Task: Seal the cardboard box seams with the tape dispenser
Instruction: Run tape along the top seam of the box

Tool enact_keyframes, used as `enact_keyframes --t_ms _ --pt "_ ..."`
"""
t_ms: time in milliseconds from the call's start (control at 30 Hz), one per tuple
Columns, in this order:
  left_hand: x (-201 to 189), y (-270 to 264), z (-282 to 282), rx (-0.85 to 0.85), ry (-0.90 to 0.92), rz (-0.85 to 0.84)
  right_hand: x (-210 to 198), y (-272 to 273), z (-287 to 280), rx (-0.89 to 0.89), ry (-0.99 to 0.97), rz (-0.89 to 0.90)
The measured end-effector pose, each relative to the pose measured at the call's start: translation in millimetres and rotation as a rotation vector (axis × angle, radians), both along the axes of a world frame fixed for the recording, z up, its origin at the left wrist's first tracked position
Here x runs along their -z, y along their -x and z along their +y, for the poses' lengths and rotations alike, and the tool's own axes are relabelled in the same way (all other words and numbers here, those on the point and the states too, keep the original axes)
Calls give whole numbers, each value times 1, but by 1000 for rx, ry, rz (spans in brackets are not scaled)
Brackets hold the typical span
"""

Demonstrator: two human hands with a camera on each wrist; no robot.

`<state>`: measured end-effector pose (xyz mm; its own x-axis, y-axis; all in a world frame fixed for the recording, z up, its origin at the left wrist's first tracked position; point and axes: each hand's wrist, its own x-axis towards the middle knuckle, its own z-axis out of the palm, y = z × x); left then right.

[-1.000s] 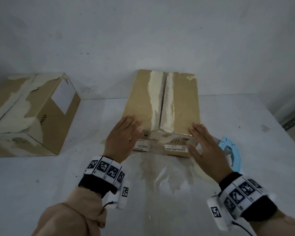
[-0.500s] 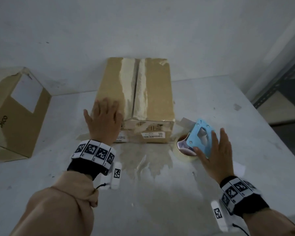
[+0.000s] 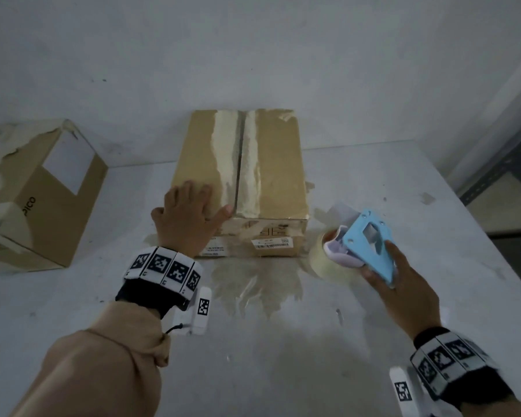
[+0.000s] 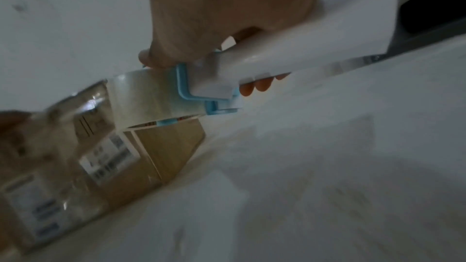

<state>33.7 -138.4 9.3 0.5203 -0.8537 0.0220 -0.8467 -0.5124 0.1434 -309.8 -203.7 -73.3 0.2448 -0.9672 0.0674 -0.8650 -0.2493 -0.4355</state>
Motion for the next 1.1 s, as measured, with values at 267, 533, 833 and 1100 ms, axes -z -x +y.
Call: enact_keyframes --t_ms 267,533,833,1100 --pt "-42 -20 7 -81 -60 149 -80 -25 -33 18 -147 -696" --pt "-37 -78 -8 -11 2 407 -109 -82 -61 -85 -145 -923" --pt "-14 -93 -24 -25 -13 805 -92 -137 -63 -172 -184 -1147" --pt "-19 -85 -8 82 -64 809 -95 -131 -43 -343 -195 -1115"
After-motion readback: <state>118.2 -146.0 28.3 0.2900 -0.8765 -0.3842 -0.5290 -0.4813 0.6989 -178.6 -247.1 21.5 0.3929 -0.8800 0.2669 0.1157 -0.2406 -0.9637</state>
